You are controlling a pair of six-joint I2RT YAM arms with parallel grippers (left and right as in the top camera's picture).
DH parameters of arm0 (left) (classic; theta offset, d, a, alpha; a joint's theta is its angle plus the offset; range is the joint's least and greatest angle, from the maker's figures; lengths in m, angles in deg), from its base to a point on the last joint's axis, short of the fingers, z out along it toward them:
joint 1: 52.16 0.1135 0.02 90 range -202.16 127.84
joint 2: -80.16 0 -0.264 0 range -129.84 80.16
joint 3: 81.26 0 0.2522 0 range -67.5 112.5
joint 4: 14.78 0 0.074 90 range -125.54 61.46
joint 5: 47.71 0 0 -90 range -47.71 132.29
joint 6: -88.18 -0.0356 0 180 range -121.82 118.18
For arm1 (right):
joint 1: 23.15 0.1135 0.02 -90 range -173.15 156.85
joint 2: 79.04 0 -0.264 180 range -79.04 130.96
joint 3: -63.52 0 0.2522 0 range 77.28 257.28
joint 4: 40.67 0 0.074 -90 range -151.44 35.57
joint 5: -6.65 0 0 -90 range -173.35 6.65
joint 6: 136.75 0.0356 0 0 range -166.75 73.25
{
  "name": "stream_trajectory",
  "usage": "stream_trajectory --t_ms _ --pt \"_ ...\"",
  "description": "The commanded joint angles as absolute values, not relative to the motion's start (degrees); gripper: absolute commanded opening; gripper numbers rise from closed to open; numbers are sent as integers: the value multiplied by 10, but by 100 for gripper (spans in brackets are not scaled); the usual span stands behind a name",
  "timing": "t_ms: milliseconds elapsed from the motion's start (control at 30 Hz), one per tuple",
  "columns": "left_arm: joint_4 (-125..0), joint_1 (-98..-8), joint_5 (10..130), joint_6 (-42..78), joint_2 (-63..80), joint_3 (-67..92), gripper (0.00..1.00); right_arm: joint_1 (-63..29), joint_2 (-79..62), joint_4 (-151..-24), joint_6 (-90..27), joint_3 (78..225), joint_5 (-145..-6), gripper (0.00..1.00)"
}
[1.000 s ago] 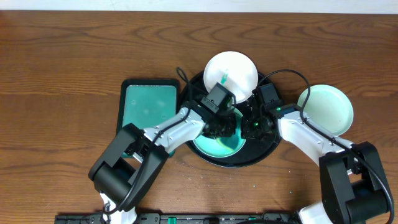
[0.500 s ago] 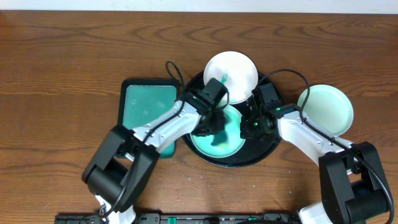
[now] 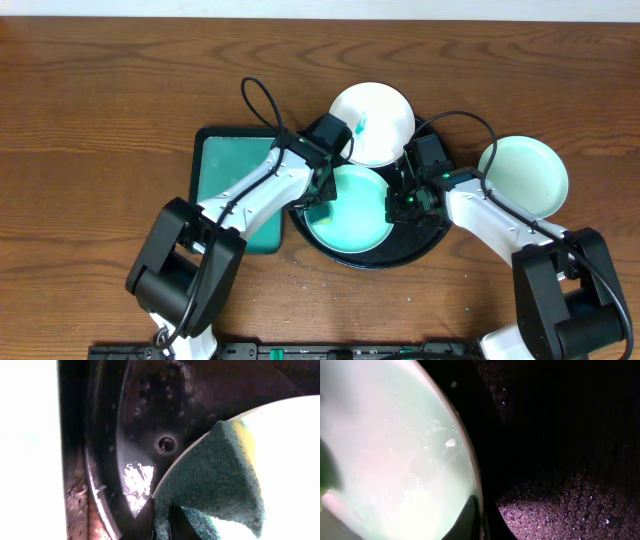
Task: Clean dirty plates on tray and stack at the side
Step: 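Return the sponge to the soapy tray with the left gripper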
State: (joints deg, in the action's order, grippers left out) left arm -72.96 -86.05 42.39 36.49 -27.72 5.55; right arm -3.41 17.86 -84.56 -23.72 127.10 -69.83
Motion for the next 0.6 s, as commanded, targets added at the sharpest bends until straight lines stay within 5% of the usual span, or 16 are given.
stream_trajectory --t_ms 0,300,500,567 --pt "-759 -837 351 341 -220 63 7 -27 195 -851 -241 1263 -728 1" --pt "-812 -756 256 287 -101 59 7 -27 195 -853 -241 1263 -738 1" --pt "-784 -659 286 278 -122 0 7 -27 195 -848 -240 1263 -745 1" --pt "-769 -627 345 277 -139 -14 8 -27 195 -833 -241 1263 -745 8"
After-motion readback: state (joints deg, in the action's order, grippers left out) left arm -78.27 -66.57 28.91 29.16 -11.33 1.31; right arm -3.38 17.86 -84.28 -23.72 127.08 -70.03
